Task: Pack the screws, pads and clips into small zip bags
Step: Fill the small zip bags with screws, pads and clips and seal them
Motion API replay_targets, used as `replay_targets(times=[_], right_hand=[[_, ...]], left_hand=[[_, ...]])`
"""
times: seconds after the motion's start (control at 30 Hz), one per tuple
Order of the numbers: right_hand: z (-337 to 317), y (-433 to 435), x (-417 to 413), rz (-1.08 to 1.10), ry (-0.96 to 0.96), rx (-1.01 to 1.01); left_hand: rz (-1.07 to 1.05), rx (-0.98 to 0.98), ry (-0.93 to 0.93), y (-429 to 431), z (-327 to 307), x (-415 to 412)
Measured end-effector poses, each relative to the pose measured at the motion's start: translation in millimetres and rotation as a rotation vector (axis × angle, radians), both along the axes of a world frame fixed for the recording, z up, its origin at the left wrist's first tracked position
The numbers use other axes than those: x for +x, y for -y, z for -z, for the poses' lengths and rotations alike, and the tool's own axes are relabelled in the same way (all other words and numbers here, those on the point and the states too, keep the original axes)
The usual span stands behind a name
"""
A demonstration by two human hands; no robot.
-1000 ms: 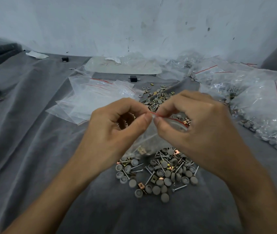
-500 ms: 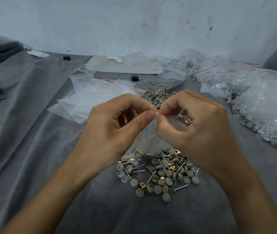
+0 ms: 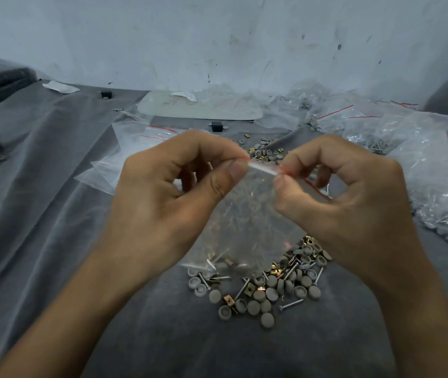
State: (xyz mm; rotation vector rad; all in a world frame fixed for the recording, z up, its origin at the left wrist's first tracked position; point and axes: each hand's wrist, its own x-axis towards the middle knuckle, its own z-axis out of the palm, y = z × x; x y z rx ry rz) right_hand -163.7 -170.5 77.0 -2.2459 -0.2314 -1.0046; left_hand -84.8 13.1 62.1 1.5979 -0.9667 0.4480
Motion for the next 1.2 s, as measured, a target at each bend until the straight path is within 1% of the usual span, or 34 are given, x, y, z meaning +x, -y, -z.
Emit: replay_targets(times=[0.1,0.3,0.57,0.8,0.97,1.07,1.1,1.2], right_hand=[[0.3,6.7,-0.5,0.017,0.003,0.054],[0.7,14.4,1.0,0.014,0.015,0.102],[4.8,25.0,4.7,0.089,-0.014,0.084],[10.2,33.2,6.5,0.093,-0.059,0.1],[16.7,37.3,9.3,0.072,-0.066,0.153],[19.1,40.5,8.8,0.003,-0.058,0.249],[20.0,38.4,9.1,-0.027,-0.111,0.261],[26.7,27.7,11.6,-0.101,-0.412,0.191]], left_hand=[[0.011,-0.044,-0.027,-6.1,-1.6,5.5],[0.02,-0.057,-0.058,-9.4,1.6,13.1],[0.005,-0.095,-0.132,-11.3,9.1,23.1],[-0.008,-0.119,-0.176,-9.4,15.7,29.2],[-0.058,-0.167,-0.241,-15.0,20.5,39.2],[-0.097,-0.183,-0.24,-24.1,23.5,50.3],[-0.108,-0.175,-0.235,-26.0,25.2,52.6],[-0.084,-0.134,-0.265,-25.8,29.5,54.4]])
